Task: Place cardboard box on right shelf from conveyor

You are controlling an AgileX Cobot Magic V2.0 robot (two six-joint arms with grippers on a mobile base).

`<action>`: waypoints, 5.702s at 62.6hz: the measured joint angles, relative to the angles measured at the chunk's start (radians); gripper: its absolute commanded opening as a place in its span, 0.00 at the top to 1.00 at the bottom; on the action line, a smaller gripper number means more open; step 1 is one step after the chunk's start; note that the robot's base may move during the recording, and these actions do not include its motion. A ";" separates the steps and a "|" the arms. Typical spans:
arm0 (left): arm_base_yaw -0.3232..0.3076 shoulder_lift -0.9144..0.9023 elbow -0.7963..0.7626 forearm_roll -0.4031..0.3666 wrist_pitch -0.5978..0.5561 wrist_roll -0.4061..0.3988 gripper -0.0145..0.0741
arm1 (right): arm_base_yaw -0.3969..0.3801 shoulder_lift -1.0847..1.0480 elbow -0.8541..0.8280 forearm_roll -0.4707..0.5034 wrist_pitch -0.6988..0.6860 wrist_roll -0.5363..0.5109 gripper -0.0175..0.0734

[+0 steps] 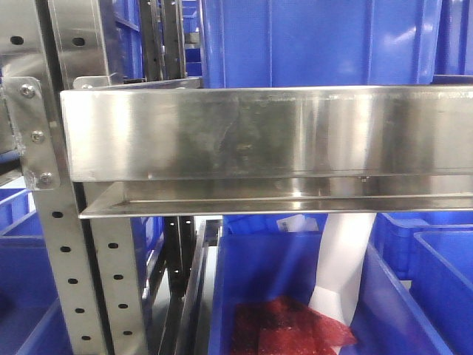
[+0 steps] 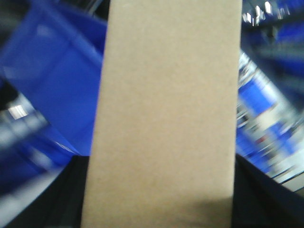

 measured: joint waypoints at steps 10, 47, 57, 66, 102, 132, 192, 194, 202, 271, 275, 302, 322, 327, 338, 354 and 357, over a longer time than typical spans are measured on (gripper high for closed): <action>0.000 0.000 0.000 0.000 0.000 0.000 0.97 | 0.056 0.118 0.000 -0.100 -0.055 -0.178 0.56; 0.000 0.000 0.000 0.000 0.000 0.000 0.97 | 0.120 0.411 0.000 -0.127 -0.122 -0.235 0.56; 0.000 0.000 0.000 0.000 0.000 0.000 0.97 | 0.084 0.457 0.000 -0.131 -0.172 -0.235 0.56; 0.000 0.000 0.000 0.000 0.000 0.000 0.97 | 0.052 0.505 0.000 -0.137 -0.215 -0.235 0.56; 0.000 0.000 0.000 0.000 0.000 0.000 0.97 | 0.033 0.544 -0.001 -0.117 -0.244 -0.122 0.14; 0.000 0.000 0.000 0.000 0.000 0.000 0.97 | 0.028 0.471 -0.001 0.084 -0.193 -0.106 0.14; 0.000 0.000 0.000 0.000 0.000 0.000 0.97 | 0.198 0.412 -0.004 0.093 -0.032 -0.366 0.14; 0.000 0.000 0.000 0.000 0.000 0.000 0.97 | 0.215 0.417 -0.004 0.083 -0.032 -0.374 0.14; 0.000 0.000 0.000 0.000 0.000 0.000 0.97 | 0.263 0.430 -0.004 0.066 -0.032 -0.396 0.14; 0.000 0.000 0.000 0.000 0.000 0.000 0.97 | 0.300 0.066 -0.004 0.337 -0.026 0.490 0.77; 0.000 0.000 0.000 0.000 0.000 0.000 0.97 | 0.300 0.066 -0.004 0.337 -0.026 0.498 0.77; 0.000 0.000 0.000 0.000 0.000 0.000 0.97 | 0.300 0.066 -0.004 0.337 -0.026 0.505 0.77; 0.000 0.000 0.000 0.000 0.000 0.000 0.97 | 0.193 -0.018 0.102 0.501 -0.023 0.359 0.77; 0.000 0.000 0.000 0.000 0.000 0.000 0.97 | 0.110 -0.086 0.183 0.582 -0.023 0.278 0.77; 0.000 0.000 0.000 0.000 0.000 0.000 0.97 | -0.052 -0.311 0.416 0.649 -0.068 0.201 0.77; 0.000 0.000 0.000 0.000 0.000 0.000 0.97 | -0.252 -0.623 0.690 0.655 -0.101 0.190 0.77; 0.000 0.000 0.000 0.000 0.000 0.000 0.97 | -0.280 -0.665 0.730 0.657 -0.106 0.190 0.77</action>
